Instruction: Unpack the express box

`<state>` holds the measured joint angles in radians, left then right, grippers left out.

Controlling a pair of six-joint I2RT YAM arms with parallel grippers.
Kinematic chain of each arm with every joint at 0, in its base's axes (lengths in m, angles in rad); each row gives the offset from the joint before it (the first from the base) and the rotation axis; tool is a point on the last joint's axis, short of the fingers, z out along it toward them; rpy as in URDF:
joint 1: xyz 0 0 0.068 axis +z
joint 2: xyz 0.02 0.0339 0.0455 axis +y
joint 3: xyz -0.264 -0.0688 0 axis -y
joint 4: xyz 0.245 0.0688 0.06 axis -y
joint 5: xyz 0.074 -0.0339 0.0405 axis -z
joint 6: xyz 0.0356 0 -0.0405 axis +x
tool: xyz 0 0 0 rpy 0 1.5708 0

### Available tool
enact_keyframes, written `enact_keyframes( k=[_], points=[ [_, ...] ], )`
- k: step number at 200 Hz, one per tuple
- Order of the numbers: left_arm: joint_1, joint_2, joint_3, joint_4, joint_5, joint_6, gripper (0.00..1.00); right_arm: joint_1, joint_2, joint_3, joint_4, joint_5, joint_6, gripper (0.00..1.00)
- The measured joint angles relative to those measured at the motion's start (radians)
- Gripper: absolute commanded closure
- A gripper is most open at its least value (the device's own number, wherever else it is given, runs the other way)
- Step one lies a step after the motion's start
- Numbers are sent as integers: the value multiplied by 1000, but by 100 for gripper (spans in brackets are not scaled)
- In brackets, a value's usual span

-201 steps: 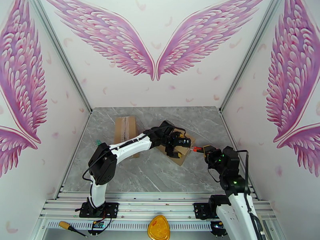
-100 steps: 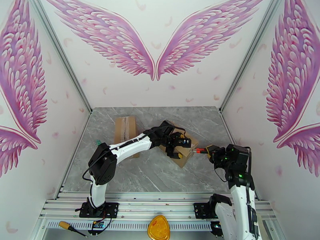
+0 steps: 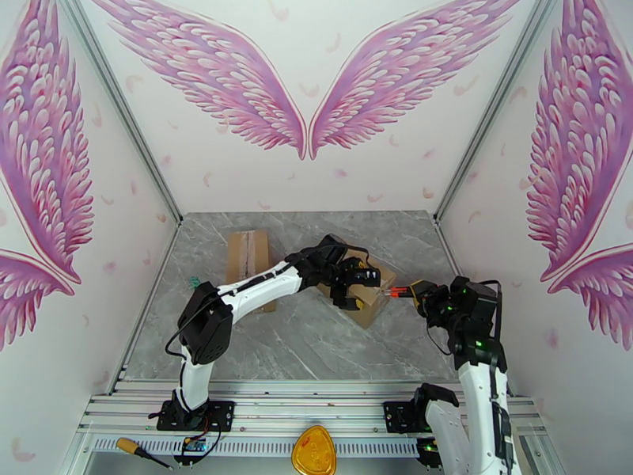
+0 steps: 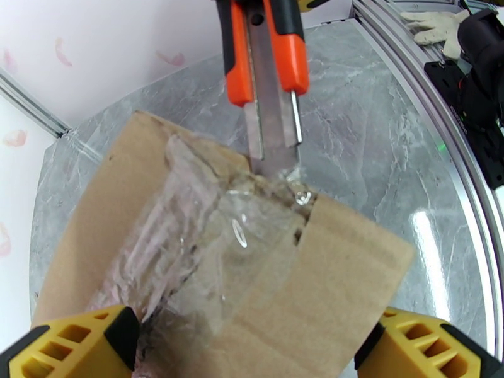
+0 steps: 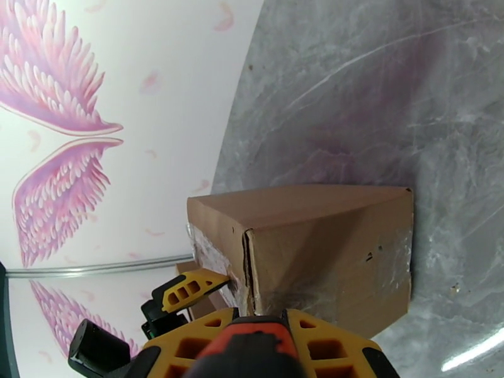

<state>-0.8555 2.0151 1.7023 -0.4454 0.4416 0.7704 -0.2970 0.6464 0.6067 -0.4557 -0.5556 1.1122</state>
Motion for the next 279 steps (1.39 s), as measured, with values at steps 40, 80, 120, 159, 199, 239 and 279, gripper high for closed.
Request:
enact_keyframes(
  k=[40,80,120,159,199,239,279],
  points=[
    [-19,24,19,-28,-20,-31,8,70,-237,-154,60,161,78,100],
    [-44,53,53,-32,-46,-77,9,86,-428,-256,60,277,144,100],
    [-62,82,106,-43,-121,-148,9,104,-546,-292,31,340,193,100],
    [0,130,161,9,-327,-251,9,134,-597,-308,-35,285,222,100],
    [19,124,141,22,-379,-249,7,135,-591,-298,-81,322,198,100],
    [17,71,109,6,-378,-264,1,135,-373,-250,-5,343,111,100],
    [51,-15,109,-17,-360,-414,1,243,-2,-51,16,410,-108,100]
  ],
)
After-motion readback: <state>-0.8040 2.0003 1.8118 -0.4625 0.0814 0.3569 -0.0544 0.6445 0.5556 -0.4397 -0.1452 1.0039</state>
